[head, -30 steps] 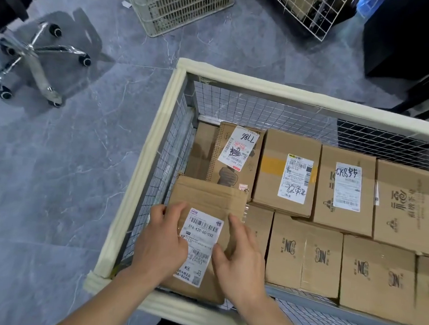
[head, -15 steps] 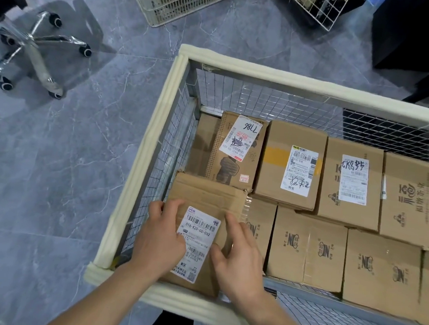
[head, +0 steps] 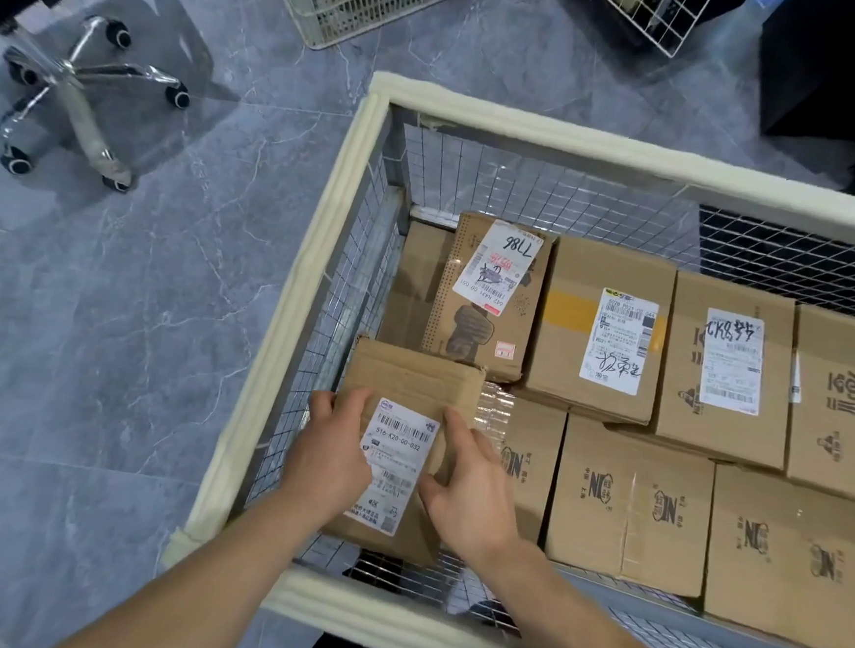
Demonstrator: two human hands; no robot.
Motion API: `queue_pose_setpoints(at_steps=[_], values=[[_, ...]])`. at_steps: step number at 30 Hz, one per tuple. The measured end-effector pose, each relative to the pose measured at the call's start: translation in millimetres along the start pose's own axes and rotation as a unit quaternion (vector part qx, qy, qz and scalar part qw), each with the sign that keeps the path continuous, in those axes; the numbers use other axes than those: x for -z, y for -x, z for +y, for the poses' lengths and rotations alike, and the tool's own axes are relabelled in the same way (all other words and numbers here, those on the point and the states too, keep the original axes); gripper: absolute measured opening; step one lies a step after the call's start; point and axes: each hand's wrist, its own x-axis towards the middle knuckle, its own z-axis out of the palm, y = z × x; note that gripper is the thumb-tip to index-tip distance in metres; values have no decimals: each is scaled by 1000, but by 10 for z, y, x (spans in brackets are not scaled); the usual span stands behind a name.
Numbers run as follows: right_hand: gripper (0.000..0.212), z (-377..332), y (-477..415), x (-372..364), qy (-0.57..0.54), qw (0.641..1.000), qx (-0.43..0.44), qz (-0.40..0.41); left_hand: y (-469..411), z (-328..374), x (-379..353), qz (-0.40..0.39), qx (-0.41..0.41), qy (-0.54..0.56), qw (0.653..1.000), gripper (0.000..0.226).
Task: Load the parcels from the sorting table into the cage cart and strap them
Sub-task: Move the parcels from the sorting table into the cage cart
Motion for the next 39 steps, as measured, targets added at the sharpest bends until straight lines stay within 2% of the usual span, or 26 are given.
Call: queue_pose_setpoints(at_steps=[4,7,10,13,17,21,26,29,33,37,39], values=[[76,47,-189,-171,7,1000,-6,-25,-194,-79,-98,-6,24,-57,998,70],[80,109,-267,-245,18,999,-17,-37,-242,-63,-166,1,24,-109,994,62],[82,165,-302,-295,36,998,-27,-45,-297,-52,-199,7,16,-194,981,53],[78,165,-343,-332,45,998,-26,-47,-379,-30,-222,3,9,-259,966,58],[74,206,-367,-418,47,998,-12,-46,-399,-45,-269,0,-5,-286,958,71],[73,183,-438,-410,70,994,-30,-75,-441,-114,-302,12,-31,-282,959,59],[99,207,-461,-113,27,980,-37,-195,-381,-67,-168,-26,-40,-277,960,54],[108,172,-339,26,10,976,-26,-217,-299,-75,-76,-59,-20,-265,962,58],[98,128,-132,225,-25,983,-15,-180,-117,18,86,-53,-10,-221,974,56],[76,36,260,733,-65,993,31,-90,252,227,299,-25,-28,-228,973,53],[71,-13,496,1069,-39,997,43,-46,490,404,433,-4,-55,-249,967,59]])
